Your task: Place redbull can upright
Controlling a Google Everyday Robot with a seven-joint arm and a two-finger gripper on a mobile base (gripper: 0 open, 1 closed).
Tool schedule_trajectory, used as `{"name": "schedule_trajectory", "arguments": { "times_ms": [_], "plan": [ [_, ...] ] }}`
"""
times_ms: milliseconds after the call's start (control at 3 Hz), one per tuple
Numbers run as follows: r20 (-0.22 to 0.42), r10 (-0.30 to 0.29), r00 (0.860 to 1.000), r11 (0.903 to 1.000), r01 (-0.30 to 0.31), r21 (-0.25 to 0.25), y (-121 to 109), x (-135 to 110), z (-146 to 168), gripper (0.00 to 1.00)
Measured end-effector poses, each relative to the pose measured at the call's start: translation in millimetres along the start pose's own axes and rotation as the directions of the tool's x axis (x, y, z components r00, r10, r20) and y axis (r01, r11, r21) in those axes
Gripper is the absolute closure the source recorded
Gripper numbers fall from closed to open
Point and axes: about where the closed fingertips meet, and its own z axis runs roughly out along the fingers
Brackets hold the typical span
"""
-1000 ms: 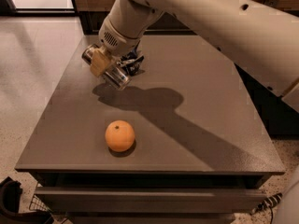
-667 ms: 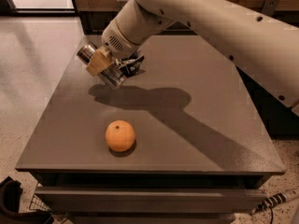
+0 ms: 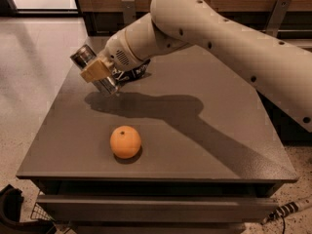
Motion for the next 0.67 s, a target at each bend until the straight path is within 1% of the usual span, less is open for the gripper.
{"name": "schedule_trajectory", "arguments": {
  "times_ms": [333,667],
  "plan": [
    [0.086,0.010,0.996,0.9995,-0.007,-0.032,3.0,-0.2,8.0,1.00],
    [0.190,0.028,0.981,0.9978,-0.016,-0.064,4.2,-1.5,16.8,1.00]
  ]
}}
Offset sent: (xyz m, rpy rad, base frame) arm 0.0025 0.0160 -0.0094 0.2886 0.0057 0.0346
